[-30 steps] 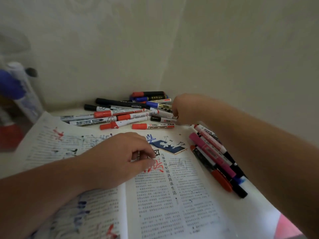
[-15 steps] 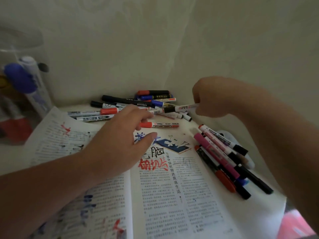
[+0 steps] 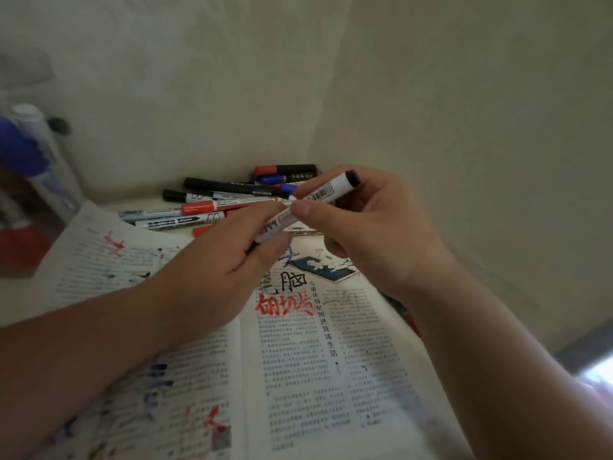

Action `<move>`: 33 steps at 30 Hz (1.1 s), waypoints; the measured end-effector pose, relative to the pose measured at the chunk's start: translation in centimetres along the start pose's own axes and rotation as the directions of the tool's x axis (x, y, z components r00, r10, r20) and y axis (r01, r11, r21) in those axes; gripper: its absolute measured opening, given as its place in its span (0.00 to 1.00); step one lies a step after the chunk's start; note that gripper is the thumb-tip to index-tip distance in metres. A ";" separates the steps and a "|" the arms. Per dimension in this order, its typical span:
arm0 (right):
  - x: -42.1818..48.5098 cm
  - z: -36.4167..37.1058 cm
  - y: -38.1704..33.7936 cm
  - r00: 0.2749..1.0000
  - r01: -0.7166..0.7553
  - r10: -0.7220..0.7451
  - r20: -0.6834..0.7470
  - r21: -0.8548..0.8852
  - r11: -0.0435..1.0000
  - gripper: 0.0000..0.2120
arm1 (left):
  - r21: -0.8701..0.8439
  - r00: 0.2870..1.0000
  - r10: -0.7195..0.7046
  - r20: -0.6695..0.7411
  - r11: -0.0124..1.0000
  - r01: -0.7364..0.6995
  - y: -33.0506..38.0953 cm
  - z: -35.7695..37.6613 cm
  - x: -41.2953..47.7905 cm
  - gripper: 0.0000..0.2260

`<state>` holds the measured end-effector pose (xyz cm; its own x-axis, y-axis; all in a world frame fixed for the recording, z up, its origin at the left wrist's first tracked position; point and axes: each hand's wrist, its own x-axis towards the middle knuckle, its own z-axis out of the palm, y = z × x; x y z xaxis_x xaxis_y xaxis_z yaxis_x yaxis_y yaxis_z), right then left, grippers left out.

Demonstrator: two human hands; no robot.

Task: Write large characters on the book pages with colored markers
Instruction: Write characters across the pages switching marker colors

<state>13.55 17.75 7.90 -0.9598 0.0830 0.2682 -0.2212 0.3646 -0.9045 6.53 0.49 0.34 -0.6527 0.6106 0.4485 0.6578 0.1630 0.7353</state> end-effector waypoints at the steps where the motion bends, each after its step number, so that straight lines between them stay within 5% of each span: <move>1: 0.0 0.2 0.5 1.000 0.020 -0.019 -0.001 0.040 0.999 0.03 | -0.011 1.000 0.010 0.022 1.000 -0.010 0.0 0.1 0.0 0.16; 10: -0.4 1.4 2.6 0.998 0.004 -0.017 0.064 0.202 0.979 0.03 | 0.028 0.992 0.113 -0.060 0.993 -0.111 0.0 -0.2 0.2 0.12; 14: -0.7 -0.1 2.3 0.989 0.000 0.038 -0.141 0.256 0.967 0.08 | -0.065 1.000 -0.016 -0.004 0.998 0.016 -0.8 -0.2 0.4 0.20; 17: -1.6 -2.3 3.2 0.942 -0.086 0.177 -0.287 0.303 0.949 0.13 | -0.100 0.997 -0.062 0.051 0.993 0.067 -1.2 -0.3 0.1 0.16; 22: -3.9 -3.3 5.6 0.943 -0.316 0.330 -0.039 0.199 0.928 0.04 | 0.042 0.985 -0.026 0.172 0.999 0.019 -1.1 0.3 -0.1 0.17; 26: -4.2 -3.3 5.8 0.941 -0.327 0.326 -0.092 -0.001 0.945 0.05 | 0.127 0.980 -0.041 0.195 0.992 0.016 -1.0 0.5 0.3 0.25; 33: -3.9 -2.8 5.8 0.913 -0.401 0.364 -0.186 -0.238 0.885 0.05 | -0.028 0.995 -0.064 0.081 0.997 0.067 -1.0 0.6 0.3 0.17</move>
<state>16.49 22.11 2.49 -0.9244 0.3808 -0.0223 0.2300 0.5098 -0.8289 5.84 0.97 -0.54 -0.6609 0.6598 0.3576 0.6021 0.1817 0.7775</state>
